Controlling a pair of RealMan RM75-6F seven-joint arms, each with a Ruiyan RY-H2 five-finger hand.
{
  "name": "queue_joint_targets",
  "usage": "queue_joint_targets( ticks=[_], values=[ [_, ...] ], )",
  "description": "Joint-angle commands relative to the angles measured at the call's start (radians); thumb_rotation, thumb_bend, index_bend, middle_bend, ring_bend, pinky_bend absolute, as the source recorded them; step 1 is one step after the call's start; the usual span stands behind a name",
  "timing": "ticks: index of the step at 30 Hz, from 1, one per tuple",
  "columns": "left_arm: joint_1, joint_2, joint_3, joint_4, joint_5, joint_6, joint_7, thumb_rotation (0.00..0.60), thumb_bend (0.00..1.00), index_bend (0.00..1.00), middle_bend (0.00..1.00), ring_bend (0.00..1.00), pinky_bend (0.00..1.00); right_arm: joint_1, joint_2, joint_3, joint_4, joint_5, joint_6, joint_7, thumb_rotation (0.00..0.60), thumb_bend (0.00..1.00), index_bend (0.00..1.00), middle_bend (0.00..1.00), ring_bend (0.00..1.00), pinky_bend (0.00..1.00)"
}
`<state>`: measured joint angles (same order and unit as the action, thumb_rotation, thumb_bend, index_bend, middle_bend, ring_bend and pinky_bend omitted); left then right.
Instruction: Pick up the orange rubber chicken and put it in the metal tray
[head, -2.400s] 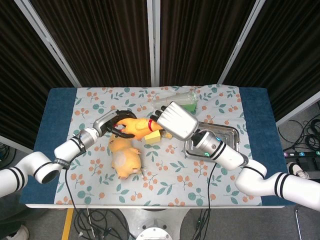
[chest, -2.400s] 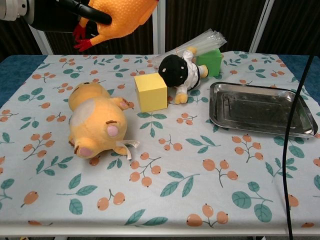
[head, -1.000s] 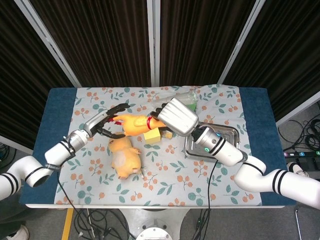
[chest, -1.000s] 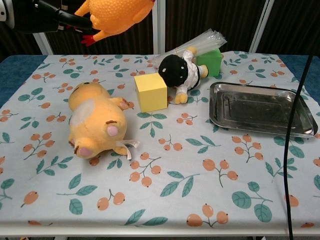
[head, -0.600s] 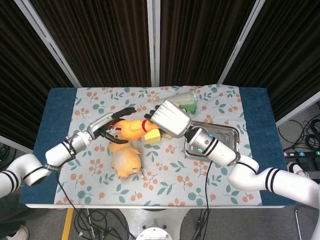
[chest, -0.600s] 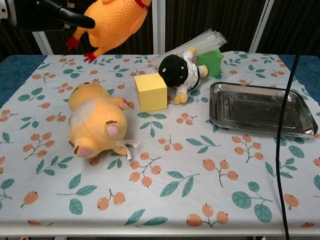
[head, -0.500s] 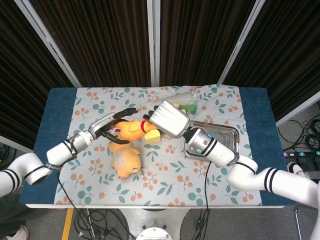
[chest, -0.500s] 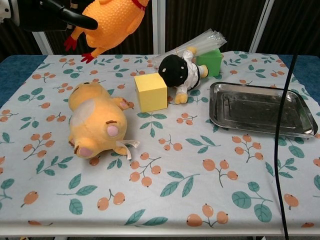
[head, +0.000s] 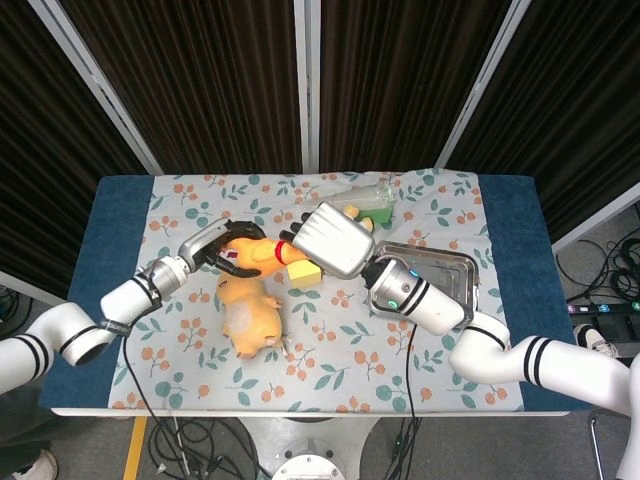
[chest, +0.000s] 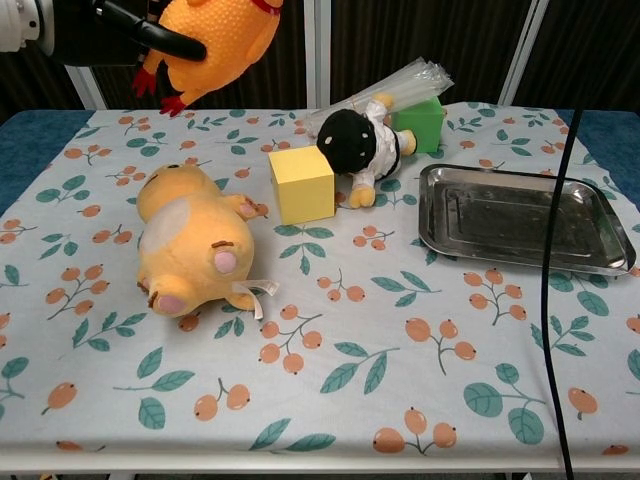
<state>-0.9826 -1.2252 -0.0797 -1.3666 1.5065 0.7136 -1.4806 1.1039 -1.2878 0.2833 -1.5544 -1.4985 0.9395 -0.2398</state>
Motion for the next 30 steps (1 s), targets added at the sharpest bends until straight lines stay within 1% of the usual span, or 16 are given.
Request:
queue_joint_targets(
  ticks=[1,5,7,9,12,16,18,19,20,22,23,24,25,27,28,30],
  values=[
    [0.018,-0.019,-0.028,0.0,-0.067,-0.008,0.052,0.6,0.55,0.73,0.76,0.67,0.6,-0.003,0.001,-0.002,-0.005,-0.003,0.006,0.0,0.6,0.35,0.92,0.77,0.7,0.95],
    [0.033,-0.031,-0.05,-0.005,-0.13,-0.021,0.115,0.6,0.66,0.78,0.9,0.82,0.7,-0.009,0.0,-0.009,-0.017,-0.013,0.017,-0.003,0.6,0.35,0.92,0.77,0.7,0.95],
    [0.036,-0.033,-0.059,-0.005,-0.149,-0.029,0.136,0.6,0.69,0.81,0.95,0.86,0.73,-0.011,0.0,-0.013,-0.023,-0.019,0.022,-0.004,0.6,0.35,0.92,0.77,0.7,0.95],
    [0.042,-0.037,-0.069,-0.006,-0.173,-0.037,0.161,0.6,0.71,0.84,0.98,0.89,0.74,-0.015,0.0,-0.018,-0.032,-0.026,0.028,-0.007,0.6,0.35,0.92,0.77,0.7,0.95],
    [0.05,-0.04,-0.084,-0.009,-0.2,-0.047,0.19,0.6,0.72,0.86,1.0,0.91,0.74,-0.021,0.001,-0.029,-0.044,-0.037,0.033,-0.011,0.6,0.35,0.92,0.77,0.7,0.95],
    [0.066,-0.038,-0.104,-0.026,-0.217,-0.046,0.217,0.6,0.71,0.84,0.99,0.9,0.74,-0.027,0.002,-0.028,-0.04,-0.033,0.039,-0.015,0.6,0.35,0.93,0.77,0.7,0.95],
    [0.076,-0.032,-0.107,-0.04,-0.21,-0.041,0.224,0.6,0.69,0.78,0.93,0.84,0.73,-0.03,0.004,-0.022,-0.034,-0.024,0.044,-0.013,0.6,0.35,0.93,0.77,0.7,0.95],
    [0.081,-0.026,-0.106,-0.05,-0.194,-0.041,0.223,0.6,0.66,0.7,0.84,0.75,0.7,-0.033,0.005,-0.018,-0.028,-0.018,0.048,-0.01,0.6,0.35,0.93,0.77,0.7,0.95],
    [0.083,-0.019,-0.102,-0.058,-0.178,-0.043,0.219,0.6,0.63,0.63,0.77,0.68,0.66,-0.035,0.005,-0.015,-0.023,-0.013,0.05,-0.007,0.6,0.35,0.93,0.77,0.7,0.95],
    [0.094,-0.018,-0.098,-0.059,-0.137,-0.02,0.21,0.6,0.48,0.42,0.56,0.48,0.49,-0.04,0.004,-0.011,-0.011,-0.003,0.054,0.003,0.6,0.35,0.93,0.77,0.7,0.95],
    [0.102,-0.022,-0.091,-0.051,-0.115,-0.004,0.212,0.6,0.42,0.37,0.5,0.42,0.43,-0.044,0.001,-0.012,0.0,0.003,0.057,0.009,0.6,0.35,0.93,0.77,0.7,0.95],
    [0.107,-0.026,-0.086,-0.044,-0.099,0.007,0.215,0.6,0.34,0.31,0.42,0.34,0.36,-0.047,-0.001,-0.014,0.008,0.006,0.058,0.014,0.6,0.35,0.93,0.77,0.7,0.95],
    [0.112,-0.029,-0.08,-0.039,-0.079,0.021,0.21,0.6,0.28,0.27,0.33,0.27,0.31,-0.053,-0.002,-0.018,0.017,0.009,0.06,0.024,0.6,0.35,0.93,0.77,0.7,0.95],
    [0.122,-0.031,-0.073,-0.032,-0.061,0.039,0.197,0.6,0.21,0.22,0.21,0.17,0.26,-0.064,-0.003,-0.023,0.026,0.01,0.068,0.044,0.6,0.35,0.93,0.77,0.7,0.95],
    [0.127,-0.033,-0.071,-0.028,-0.055,0.048,0.192,0.6,0.18,0.21,0.16,0.14,0.24,-0.072,-0.003,-0.025,0.029,0.011,0.076,0.057,0.6,0.35,0.93,0.77,0.7,0.95],
    [0.137,-0.038,-0.067,-0.015,-0.048,0.067,0.2,0.6,0.16,0.21,0.11,0.11,0.22,-0.093,-0.005,-0.03,0.033,0.015,0.097,0.099,0.6,0.35,0.93,0.77,0.7,0.95]
  ],
)
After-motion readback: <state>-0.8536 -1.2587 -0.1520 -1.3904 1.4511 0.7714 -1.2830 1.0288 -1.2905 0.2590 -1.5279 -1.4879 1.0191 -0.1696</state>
